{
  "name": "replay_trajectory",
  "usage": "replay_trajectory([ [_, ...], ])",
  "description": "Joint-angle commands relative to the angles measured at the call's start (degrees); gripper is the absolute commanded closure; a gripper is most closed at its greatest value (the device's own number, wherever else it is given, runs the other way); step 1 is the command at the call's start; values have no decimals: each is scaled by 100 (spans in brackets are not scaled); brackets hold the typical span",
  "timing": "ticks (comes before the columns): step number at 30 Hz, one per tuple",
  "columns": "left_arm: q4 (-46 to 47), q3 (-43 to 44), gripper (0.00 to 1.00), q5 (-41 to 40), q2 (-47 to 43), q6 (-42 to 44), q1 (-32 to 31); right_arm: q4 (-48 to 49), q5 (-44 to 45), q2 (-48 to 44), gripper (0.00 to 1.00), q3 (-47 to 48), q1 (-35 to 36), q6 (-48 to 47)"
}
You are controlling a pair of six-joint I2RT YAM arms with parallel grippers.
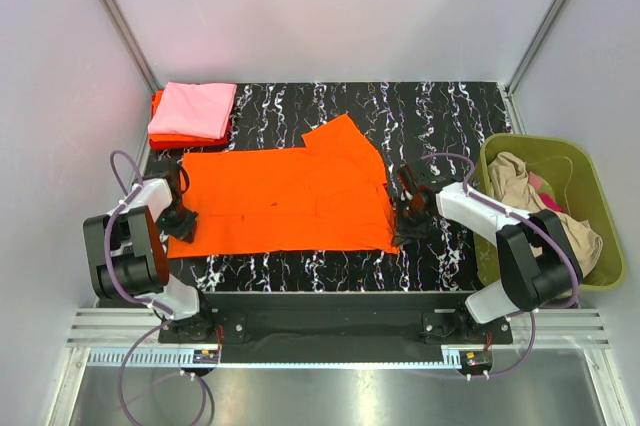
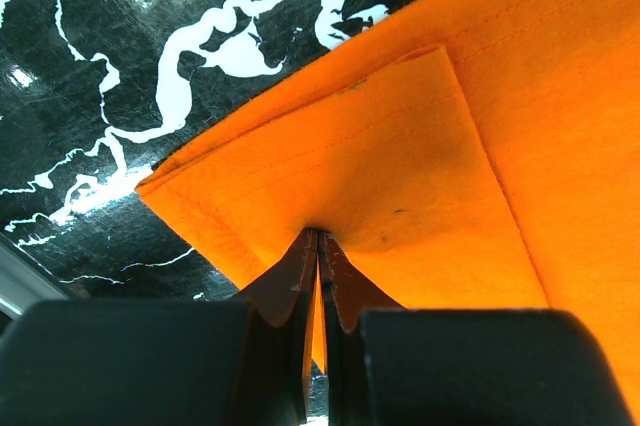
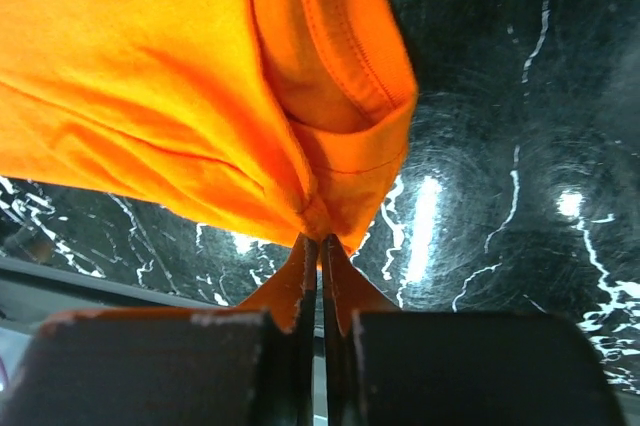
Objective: Fold and stack the t-shirts
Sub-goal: Fold the tshirt
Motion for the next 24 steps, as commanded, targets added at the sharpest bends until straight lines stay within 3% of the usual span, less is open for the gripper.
replay_trajectory([
  [1, 380, -108, 92, -487, 221, 42, 35, 49, 265, -30, 100, -13, 3, -53],
  [8, 292, -73, 92, -768, 248, 68, 35, -522, 1178, -268, 100, 198, 47, 105],
  [19, 186, -169, 91, -1024, -60, -55, 0, -812, 1646, 5, 100, 382, 416, 211],
  [24, 186, -196, 87, -910, -375, -29, -53, -769, 1101, -161, 82, 479, 434, 70],
])
